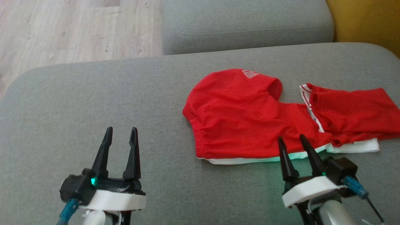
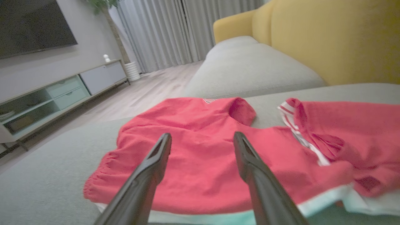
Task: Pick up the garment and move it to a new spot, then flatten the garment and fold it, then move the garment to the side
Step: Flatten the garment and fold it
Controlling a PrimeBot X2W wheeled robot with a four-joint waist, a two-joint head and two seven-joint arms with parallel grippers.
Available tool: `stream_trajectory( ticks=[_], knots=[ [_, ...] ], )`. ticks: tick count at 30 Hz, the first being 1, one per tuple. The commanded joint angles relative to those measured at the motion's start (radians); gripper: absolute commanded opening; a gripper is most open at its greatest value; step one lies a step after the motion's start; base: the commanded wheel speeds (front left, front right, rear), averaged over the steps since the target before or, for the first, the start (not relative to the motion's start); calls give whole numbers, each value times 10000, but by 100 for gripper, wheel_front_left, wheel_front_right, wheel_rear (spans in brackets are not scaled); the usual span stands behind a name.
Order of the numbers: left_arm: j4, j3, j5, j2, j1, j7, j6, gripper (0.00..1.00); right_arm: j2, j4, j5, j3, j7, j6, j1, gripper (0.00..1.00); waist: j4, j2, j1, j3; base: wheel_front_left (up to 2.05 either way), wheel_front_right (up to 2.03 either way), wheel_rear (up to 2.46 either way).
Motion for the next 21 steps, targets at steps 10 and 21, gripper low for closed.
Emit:
stream_trajectory(
  ticks=[10,21],
  knots=[
    [-296,7,-35,7,-545,-53,13,100,28,-823,-135,1854,1984,67,-1353,100,793,0,1,473,0,0,0],
    [-124,-316,-202,7,-963,-53,13,100,28,1027,1237,2850,3906,67,-3007,100,1655,0,1,1035,0,0,0]
  ],
)
